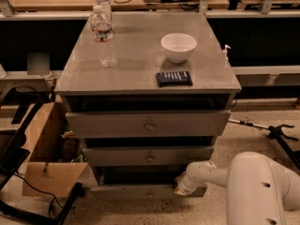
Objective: Open bottom drawer
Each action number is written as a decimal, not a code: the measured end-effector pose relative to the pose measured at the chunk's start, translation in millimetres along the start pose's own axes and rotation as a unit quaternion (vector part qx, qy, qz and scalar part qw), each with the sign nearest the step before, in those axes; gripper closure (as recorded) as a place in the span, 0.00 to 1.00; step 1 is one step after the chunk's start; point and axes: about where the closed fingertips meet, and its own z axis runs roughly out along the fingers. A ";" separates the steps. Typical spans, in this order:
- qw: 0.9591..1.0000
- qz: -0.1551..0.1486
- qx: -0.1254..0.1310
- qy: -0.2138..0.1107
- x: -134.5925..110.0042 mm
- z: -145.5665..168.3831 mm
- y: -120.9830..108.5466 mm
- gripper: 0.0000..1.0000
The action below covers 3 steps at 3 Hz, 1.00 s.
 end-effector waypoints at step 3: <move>1.000 0.000 -0.001 0.000 0.0 0.7 0.7 0.42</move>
Offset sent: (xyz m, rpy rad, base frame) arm 0.0000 0.0000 0.0000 0.0000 0.0000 0.0000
